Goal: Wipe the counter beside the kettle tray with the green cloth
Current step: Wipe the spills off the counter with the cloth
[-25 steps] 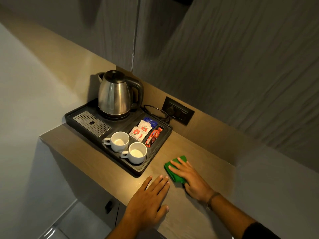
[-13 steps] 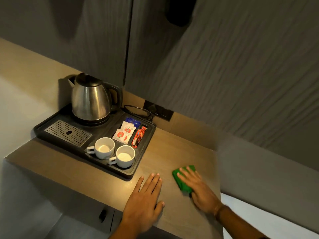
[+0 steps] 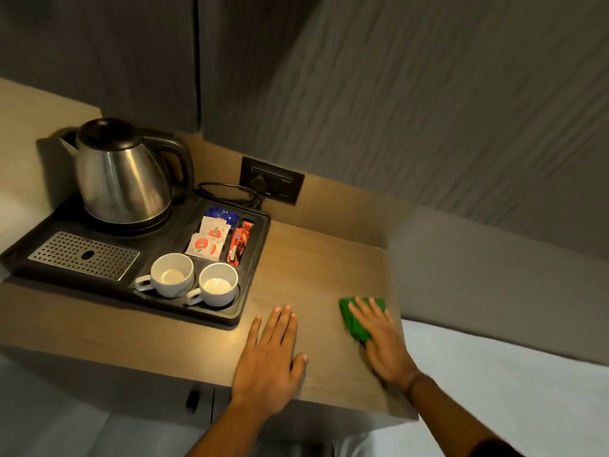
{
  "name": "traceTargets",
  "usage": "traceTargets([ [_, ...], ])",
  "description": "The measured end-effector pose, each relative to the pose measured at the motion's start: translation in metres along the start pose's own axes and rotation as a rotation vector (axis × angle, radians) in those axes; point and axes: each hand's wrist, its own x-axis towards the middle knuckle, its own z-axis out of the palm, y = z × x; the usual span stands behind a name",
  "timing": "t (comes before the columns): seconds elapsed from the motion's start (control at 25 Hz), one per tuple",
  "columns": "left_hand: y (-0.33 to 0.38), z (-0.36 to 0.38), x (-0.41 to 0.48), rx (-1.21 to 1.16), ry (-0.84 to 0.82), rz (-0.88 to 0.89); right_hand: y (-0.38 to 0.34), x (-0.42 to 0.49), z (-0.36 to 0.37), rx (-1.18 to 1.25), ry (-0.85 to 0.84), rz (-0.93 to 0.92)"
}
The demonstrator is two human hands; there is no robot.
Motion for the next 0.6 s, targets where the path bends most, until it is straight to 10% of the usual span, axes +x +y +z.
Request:
traceTargets([
  [0.12,-0.003,0.004,-0.002,0.017,-0.004,-0.001,-0.037,0.017,0.009,0.099,0.092,0.207],
  [0.36,-0.002,0.004,-0.002,0.023,-0.029,0.003,-0.017,-0.081,0.033,0.035,0.016,-0.098],
  [0.6,0.006,-0.012,-0.01,0.025,0.0,-0.048,-0.029,-0.007,0.019,0.128,0.174,0.2],
])
